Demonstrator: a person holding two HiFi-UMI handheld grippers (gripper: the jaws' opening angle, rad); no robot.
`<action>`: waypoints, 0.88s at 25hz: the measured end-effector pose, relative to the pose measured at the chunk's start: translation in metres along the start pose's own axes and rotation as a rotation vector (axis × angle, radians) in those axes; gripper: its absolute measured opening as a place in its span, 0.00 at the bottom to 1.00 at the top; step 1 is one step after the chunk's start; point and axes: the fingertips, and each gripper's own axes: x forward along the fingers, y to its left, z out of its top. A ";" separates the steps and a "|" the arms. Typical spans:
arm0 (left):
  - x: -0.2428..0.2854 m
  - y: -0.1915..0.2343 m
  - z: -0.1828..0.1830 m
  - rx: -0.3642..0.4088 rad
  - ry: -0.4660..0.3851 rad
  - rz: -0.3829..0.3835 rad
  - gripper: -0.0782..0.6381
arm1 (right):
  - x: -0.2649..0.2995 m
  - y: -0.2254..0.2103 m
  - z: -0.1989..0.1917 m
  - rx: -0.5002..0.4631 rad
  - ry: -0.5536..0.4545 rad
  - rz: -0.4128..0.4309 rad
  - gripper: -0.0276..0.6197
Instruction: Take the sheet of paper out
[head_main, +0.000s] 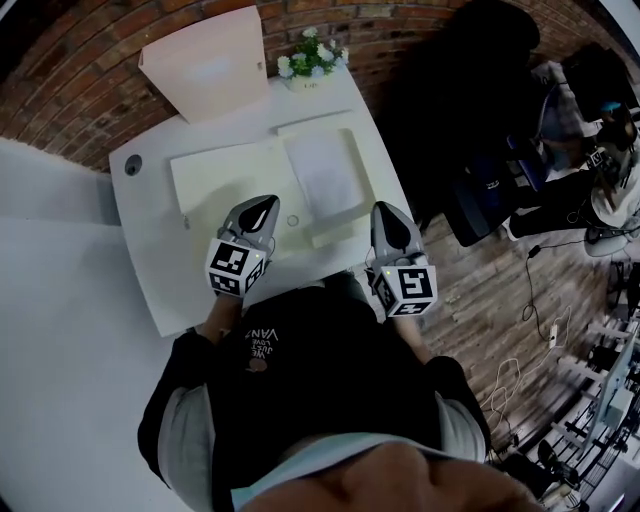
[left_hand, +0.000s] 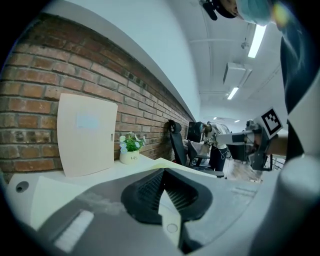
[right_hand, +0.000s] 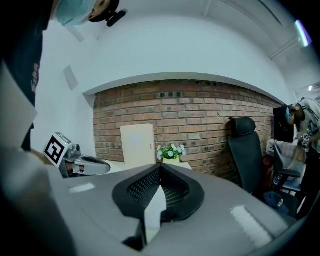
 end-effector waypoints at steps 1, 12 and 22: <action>0.002 0.001 0.000 -0.005 0.004 0.017 0.11 | 0.004 -0.003 0.001 -0.002 0.005 0.016 0.04; 0.030 0.012 -0.011 -0.069 0.052 0.199 0.11 | 0.046 -0.035 0.019 -0.053 0.015 0.204 0.04; 0.055 0.014 -0.018 -0.099 0.066 0.280 0.11 | 0.071 -0.056 0.008 -0.042 0.049 0.293 0.04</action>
